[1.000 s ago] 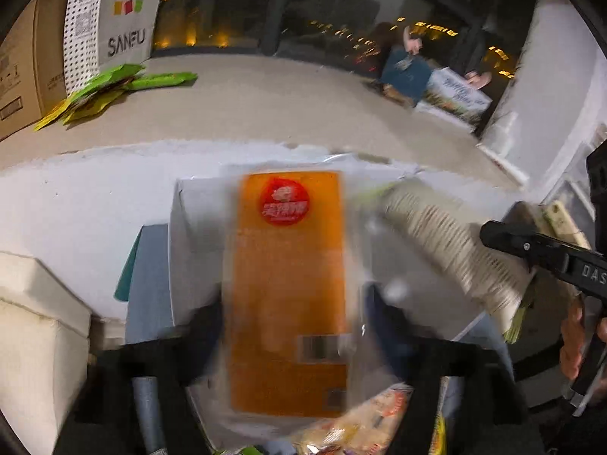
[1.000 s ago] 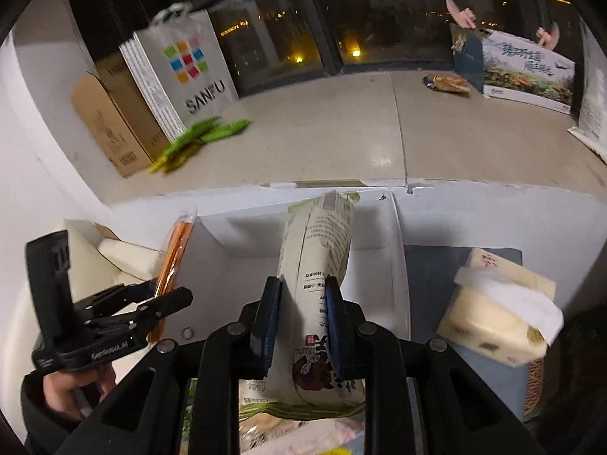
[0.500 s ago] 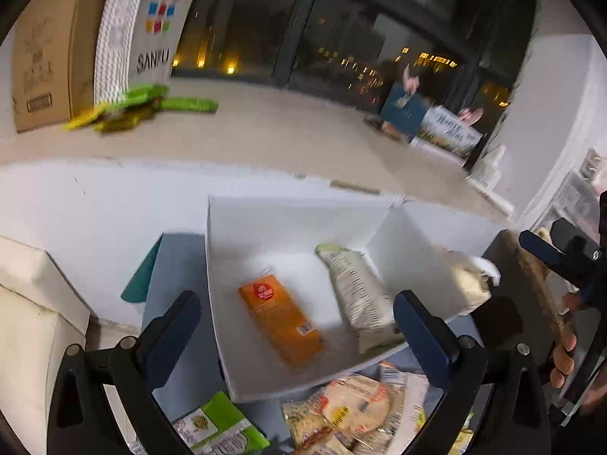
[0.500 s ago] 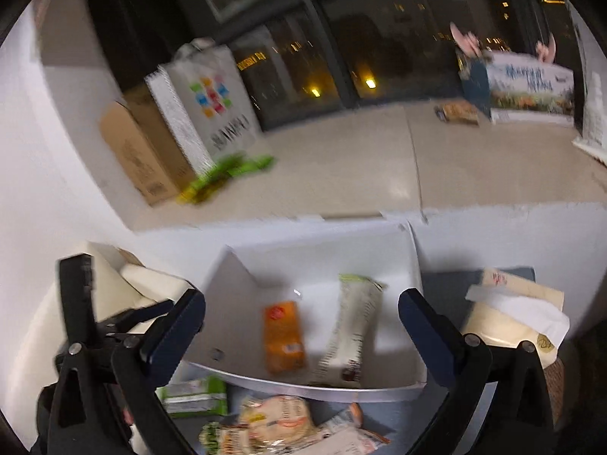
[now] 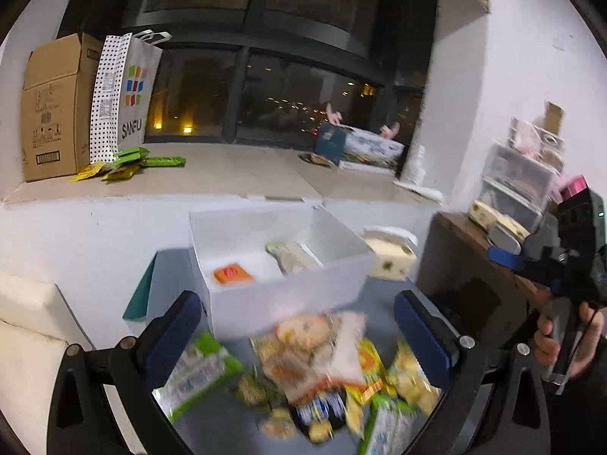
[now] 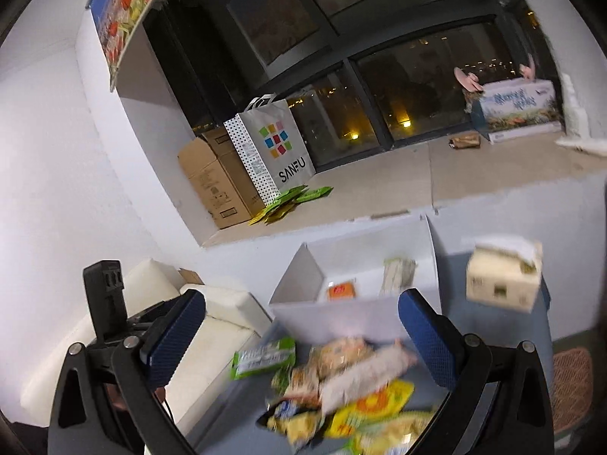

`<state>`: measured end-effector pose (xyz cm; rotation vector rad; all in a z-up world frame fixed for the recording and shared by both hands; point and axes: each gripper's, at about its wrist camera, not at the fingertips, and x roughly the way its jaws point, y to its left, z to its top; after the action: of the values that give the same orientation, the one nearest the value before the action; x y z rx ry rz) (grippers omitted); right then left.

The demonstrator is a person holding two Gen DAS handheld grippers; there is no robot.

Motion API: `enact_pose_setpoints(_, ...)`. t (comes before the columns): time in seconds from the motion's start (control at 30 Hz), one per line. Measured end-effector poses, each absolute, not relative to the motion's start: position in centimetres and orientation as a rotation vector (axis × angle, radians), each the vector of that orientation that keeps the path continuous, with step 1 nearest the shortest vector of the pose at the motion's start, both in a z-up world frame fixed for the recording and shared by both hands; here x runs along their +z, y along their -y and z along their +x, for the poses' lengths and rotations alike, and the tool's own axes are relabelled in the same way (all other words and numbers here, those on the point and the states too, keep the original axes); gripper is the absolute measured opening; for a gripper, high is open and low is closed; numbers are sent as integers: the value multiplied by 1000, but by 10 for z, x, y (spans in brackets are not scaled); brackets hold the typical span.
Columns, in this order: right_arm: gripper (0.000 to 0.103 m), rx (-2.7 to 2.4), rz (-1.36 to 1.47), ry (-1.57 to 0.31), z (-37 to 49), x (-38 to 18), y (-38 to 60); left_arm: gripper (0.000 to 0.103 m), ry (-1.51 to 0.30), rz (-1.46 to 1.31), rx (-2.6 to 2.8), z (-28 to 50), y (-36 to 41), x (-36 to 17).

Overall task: Organize snacks
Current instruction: 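Grasp the green-and-white bar pack with the left gripper while the right grasps a white bag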

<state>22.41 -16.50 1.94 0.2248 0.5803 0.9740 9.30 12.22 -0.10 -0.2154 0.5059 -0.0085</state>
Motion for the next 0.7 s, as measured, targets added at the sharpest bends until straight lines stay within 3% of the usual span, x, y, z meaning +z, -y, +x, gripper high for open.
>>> enact_pose_setpoints(0.33, 103, 941, 305, -719, 168, -61, 207, 103, -506, -248, -82, 30, -89, -33)
enact_pose_setpoints(0.7, 103, 843, 215, -949, 213, -94, 155, 103, -524, -215, -80, 16, -89, -42)
